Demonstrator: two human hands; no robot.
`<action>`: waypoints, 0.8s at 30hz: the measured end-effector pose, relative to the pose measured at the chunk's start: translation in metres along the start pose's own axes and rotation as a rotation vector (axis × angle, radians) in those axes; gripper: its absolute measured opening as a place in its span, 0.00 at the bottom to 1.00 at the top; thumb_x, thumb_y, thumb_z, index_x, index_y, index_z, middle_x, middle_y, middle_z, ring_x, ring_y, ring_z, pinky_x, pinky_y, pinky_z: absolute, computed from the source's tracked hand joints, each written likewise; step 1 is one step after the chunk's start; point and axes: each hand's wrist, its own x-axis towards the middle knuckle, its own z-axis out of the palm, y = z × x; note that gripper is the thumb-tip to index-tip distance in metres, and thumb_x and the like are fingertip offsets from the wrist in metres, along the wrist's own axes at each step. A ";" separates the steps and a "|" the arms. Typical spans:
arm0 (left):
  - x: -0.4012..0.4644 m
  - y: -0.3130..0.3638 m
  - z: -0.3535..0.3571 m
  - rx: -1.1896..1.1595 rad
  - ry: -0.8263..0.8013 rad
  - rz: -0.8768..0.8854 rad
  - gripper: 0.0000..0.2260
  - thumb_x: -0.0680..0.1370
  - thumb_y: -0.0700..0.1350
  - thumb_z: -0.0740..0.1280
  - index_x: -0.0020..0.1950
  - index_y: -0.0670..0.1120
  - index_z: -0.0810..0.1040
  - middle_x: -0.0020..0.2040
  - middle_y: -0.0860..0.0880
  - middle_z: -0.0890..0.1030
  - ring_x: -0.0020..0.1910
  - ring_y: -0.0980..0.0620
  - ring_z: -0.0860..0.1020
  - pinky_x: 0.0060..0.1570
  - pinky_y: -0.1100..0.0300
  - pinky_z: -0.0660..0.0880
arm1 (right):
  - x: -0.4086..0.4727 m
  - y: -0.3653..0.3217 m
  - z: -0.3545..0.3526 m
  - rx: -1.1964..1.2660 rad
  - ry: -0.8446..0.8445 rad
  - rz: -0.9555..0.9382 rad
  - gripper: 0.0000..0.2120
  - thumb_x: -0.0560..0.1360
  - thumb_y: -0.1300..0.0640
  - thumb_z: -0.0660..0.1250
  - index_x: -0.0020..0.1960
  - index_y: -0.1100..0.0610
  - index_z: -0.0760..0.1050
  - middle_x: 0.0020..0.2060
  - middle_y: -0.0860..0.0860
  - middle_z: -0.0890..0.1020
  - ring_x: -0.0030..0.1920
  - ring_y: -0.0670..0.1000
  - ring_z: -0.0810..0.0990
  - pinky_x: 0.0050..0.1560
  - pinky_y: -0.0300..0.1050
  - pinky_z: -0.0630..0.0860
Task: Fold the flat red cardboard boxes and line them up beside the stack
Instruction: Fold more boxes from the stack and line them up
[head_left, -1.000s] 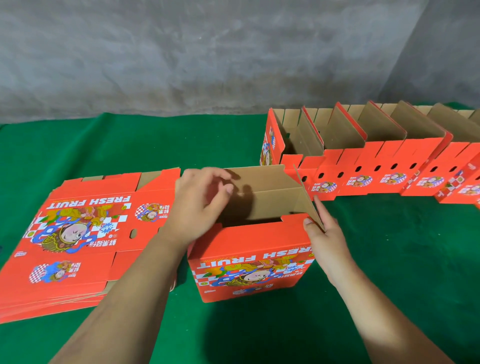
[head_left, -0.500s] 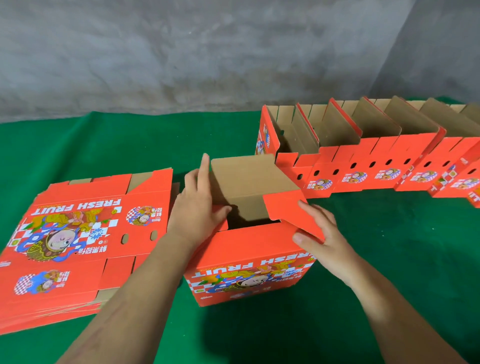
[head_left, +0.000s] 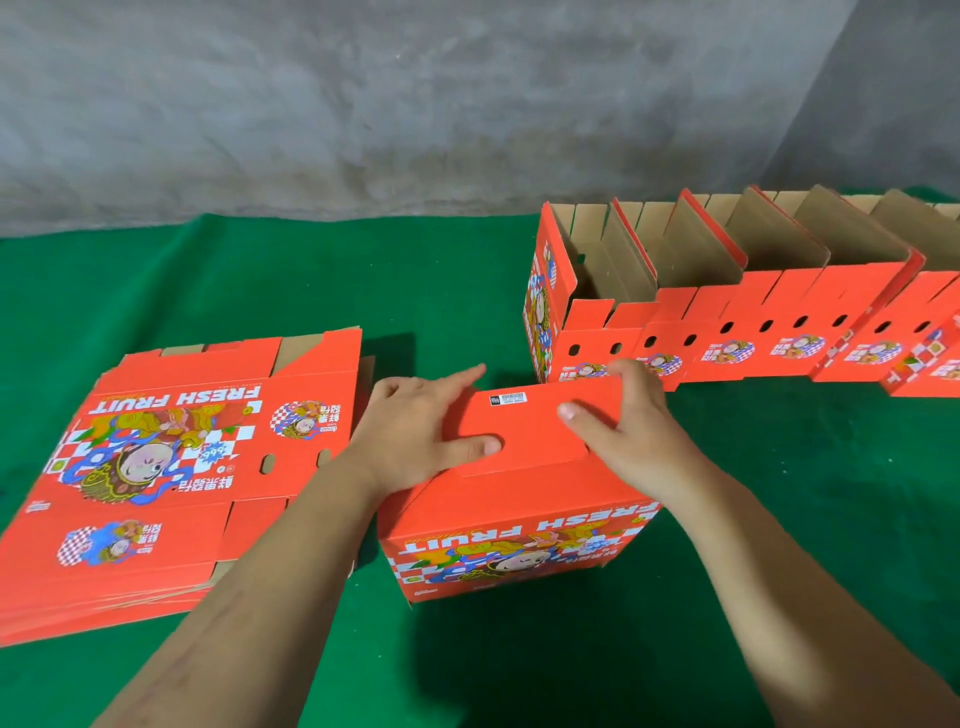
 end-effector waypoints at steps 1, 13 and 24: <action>0.000 0.001 0.000 0.031 0.003 -0.040 0.44 0.69 0.82 0.58 0.81 0.63 0.63 0.68 0.53 0.79 0.69 0.49 0.72 0.69 0.49 0.57 | 0.002 -0.002 0.003 -0.117 -0.040 -0.026 0.37 0.73 0.30 0.67 0.75 0.42 0.59 0.74 0.48 0.61 0.70 0.55 0.70 0.69 0.55 0.70; 0.005 0.011 -0.005 -0.383 0.119 -0.275 0.27 0.79 0.65 0.68 0.74 0.55 0.76 0.64 0.56 0.81 0.66 0.51 0.78 0.68 0.51 0.72 | 0.017 -0.016 0.015 -0.390 -0.070 0.096 0.37 0.70 0.18 0.48 0.74 0.34 0.54 0.72 0.50 0.58 0.68 0.62 0.72 0.62 0.61 0.73; -0.026 0.016 -0.010 -1.542 0.011 -1.020 0.18 0.83 0.54 0.60 0.40 0.44 0.77 0.28 0.46 0.79 0.23 0.50 0.78 0.27 0.65 0.75 | 0.014 -0.006 -0.027 0.683 -0.154 0.377 0.32 0.86 0.39 0.48 0.78 0.62 0.65 0.77 0.60 0.68 0.76 0.60 0.68 0.77 0.54 0.63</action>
